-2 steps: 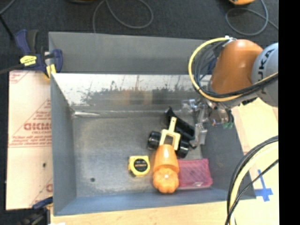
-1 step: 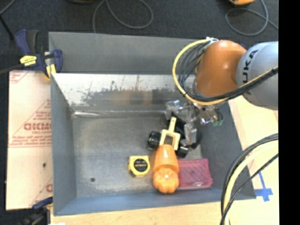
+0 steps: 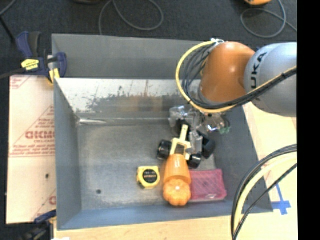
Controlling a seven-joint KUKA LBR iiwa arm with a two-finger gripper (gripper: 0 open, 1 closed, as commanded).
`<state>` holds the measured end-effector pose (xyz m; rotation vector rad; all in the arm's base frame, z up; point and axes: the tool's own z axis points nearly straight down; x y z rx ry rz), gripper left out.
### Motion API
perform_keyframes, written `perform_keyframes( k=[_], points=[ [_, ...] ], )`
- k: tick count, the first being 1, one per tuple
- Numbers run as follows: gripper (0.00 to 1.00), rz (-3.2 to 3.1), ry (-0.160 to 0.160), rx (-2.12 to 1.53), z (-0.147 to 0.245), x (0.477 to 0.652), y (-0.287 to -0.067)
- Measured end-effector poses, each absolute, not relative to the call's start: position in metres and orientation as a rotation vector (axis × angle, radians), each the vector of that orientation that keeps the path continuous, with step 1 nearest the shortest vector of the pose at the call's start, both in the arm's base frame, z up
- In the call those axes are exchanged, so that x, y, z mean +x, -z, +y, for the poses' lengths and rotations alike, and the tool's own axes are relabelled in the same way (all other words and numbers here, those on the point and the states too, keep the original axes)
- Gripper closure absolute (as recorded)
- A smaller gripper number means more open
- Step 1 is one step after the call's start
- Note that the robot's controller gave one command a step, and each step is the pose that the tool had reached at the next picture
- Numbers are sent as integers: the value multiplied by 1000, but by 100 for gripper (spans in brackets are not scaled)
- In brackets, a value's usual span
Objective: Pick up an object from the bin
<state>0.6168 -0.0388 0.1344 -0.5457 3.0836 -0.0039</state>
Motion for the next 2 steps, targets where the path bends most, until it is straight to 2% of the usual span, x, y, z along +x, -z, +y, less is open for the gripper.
perform_keyframes(
  k=[1,2],
  points=[
    [0,2998,10,-893,-43,624,-102],
    [100,2987,14,-916,-42,638,-81]
  ],
)
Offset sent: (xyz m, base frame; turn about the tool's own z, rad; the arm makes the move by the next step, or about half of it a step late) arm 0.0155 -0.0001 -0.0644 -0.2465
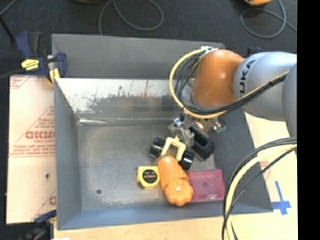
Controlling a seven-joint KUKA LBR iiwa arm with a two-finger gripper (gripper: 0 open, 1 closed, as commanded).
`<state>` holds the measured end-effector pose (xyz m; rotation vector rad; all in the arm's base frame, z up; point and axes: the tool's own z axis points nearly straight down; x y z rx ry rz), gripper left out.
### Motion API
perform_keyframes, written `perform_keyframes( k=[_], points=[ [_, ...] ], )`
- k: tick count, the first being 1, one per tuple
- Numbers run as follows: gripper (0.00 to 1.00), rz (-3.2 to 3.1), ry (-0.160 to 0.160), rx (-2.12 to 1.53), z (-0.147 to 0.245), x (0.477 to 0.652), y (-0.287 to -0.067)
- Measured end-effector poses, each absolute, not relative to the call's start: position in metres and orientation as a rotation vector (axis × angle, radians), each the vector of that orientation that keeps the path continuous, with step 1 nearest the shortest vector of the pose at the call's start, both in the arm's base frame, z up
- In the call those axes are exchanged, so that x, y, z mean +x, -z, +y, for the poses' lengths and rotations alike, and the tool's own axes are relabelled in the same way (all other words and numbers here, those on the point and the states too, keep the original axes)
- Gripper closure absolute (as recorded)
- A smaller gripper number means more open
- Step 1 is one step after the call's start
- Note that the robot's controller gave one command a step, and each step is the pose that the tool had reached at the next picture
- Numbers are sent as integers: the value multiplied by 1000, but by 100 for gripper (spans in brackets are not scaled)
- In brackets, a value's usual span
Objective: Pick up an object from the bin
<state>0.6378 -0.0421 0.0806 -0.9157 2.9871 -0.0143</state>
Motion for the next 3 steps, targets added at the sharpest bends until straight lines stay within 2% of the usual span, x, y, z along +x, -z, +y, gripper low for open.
perform_keyframes(
  k=[3],
  points=[
    [100,2987,15,-915,-43,637,-86]
  ],
)
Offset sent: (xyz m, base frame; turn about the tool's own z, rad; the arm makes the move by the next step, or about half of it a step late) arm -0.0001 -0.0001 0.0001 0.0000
